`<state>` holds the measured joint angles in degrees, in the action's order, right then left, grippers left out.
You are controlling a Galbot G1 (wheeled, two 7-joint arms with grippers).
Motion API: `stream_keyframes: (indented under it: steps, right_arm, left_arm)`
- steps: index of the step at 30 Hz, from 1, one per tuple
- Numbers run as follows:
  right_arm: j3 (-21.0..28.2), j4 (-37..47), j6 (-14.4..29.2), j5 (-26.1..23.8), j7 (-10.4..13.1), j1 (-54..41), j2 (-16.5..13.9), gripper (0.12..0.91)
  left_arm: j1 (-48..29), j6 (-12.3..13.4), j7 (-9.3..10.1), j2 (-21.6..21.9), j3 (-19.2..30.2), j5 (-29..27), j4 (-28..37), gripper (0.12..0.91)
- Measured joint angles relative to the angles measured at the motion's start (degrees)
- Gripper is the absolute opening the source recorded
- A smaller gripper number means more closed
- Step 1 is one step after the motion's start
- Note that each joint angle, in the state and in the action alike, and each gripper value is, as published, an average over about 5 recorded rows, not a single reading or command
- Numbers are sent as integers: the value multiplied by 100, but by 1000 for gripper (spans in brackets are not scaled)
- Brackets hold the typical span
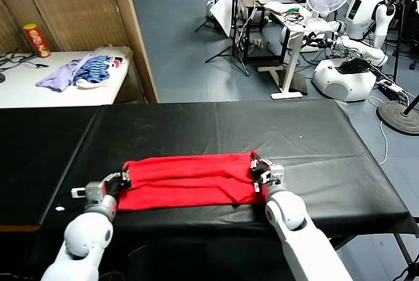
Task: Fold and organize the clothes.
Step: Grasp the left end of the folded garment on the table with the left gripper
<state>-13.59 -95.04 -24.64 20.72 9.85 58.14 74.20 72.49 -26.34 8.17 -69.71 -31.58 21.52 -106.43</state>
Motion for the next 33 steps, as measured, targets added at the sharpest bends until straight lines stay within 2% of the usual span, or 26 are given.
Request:
stream_keyframes:
  steps: [3, 7, 10, 13, 16, 24, 27, 33]
  right_arm:
    - [-58, -135, -56, 92, -59, 86, -83, 355]
    - [-163, -393, -133, 214, -84, 227, -204, 589]
    - [-246, -617, -154, 298, -91, 347, -291, 729]
    - [-306, -839, -159, 356, -94, 477, -342, 788]
    - [-338, -1036, -158, 377, -93, 598, -353, 797]
    - [-351, -1422, -160, 401, -96, 761, -354, 798]
    - [-363, -1521, -160, 401, -96, 781, -355, 798]
    - [-428, -1677, -185, 350, -89, 859, -330, 798]
  left_arm:
    - [6, 14, -44, 8, 4, -44, -34, 222]
    - [70, 3, -47, 86, -45, 15, -141, 442]
    - [150, -16, -43, 144, -112, 131, -250, 609]
    - [261, -31, -42, 153, -191, 305, -367, 742]
    - [398, -29, -62, 106, -276, 452, -438, 790]
    - [754, 43, -138, -108, -377, 589, -400, 786]
    - [834, 74, -143, -191, -389, 608, -407, 689]
    - [872, 63, -129, -326, -371, 366, -440, 362]
